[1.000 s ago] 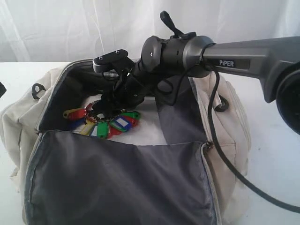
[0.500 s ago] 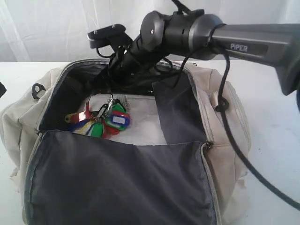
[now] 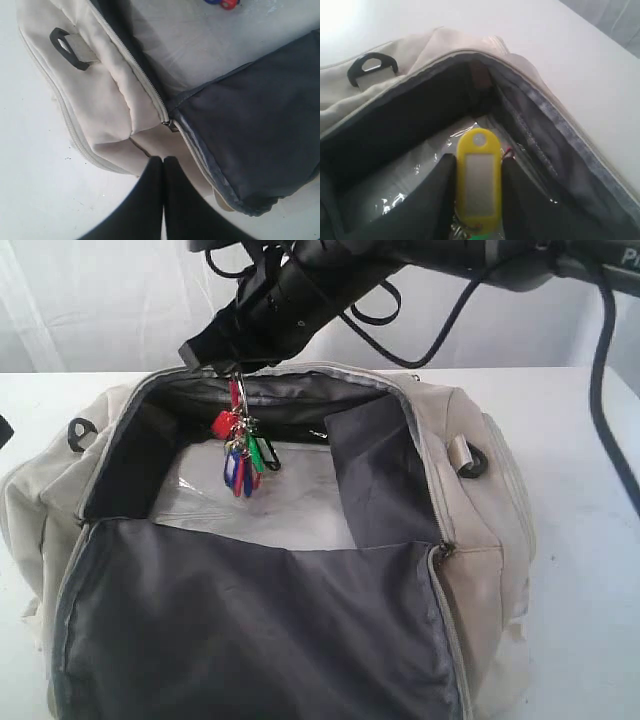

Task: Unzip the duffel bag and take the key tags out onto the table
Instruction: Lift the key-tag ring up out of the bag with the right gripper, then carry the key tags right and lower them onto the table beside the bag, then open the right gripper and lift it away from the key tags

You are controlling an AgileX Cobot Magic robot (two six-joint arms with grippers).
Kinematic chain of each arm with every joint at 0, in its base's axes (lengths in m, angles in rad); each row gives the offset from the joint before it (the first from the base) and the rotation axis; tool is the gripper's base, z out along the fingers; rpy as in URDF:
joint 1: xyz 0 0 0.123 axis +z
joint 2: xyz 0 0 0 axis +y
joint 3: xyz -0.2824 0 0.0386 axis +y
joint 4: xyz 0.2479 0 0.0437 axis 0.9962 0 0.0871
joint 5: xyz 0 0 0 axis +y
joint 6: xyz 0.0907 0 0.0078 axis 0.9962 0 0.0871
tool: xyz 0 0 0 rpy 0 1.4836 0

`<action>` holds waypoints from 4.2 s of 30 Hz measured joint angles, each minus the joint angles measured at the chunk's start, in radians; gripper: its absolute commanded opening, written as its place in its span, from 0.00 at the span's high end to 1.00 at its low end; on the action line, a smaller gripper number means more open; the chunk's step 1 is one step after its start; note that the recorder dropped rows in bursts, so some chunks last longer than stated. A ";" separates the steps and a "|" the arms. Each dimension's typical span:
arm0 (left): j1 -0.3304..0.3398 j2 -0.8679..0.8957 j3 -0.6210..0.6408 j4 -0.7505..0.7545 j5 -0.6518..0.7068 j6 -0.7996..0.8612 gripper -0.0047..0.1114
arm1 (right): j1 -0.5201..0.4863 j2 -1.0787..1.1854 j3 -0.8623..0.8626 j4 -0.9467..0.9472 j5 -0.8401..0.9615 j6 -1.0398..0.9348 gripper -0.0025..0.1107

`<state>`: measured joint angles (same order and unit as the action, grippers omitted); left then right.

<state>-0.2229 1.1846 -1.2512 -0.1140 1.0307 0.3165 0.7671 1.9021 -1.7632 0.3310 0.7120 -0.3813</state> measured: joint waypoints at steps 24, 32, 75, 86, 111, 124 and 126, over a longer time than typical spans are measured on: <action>0.000 0.000 0.000 0.000 0.000 0.000 0.96 | -0.045 -0.198 0.000 -0.196 0.143 0.021 0.98; 0.000 0.000 0.000 0.000 0.000 0.000 0.96 | -0.130 -0.286 0.000 -0.209 0.241 0.034 0.98; 0.000 0.000 0.000 -0.027 0.000 0.002 0.96 | -0.423 -0.667 0.757 -0.524 0.107 0.381 0.98; 0.000 0.000 0.000 -0.027 0.000 0.002 0.96 | -0.457 -0.557 0.872 -0.556 -0.028 0.471 0.98; 0.000 0.000 0.000 -0.027 0.000 0.002 0.96 | -0.457 -0.296 0.863 -0.582 -0.136 0.559 0.98; 0.000 0.000 0.000 -0.050 0.000 0.017 0.96 | -0.459 -0.211 0.877 -0.546 -0.126 0.598 0.98; 0.000 0.000 0.000 -0.052 0.000 0.017 0.96 | -0.459 -0.211 0.875 -0.533 -0.159 0.598 0.98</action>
<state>-0.2229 1.1846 -1.2512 -0.1660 1.0307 0.3333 0.3084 1.6907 -0.8883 -0.2023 0.5526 0.2164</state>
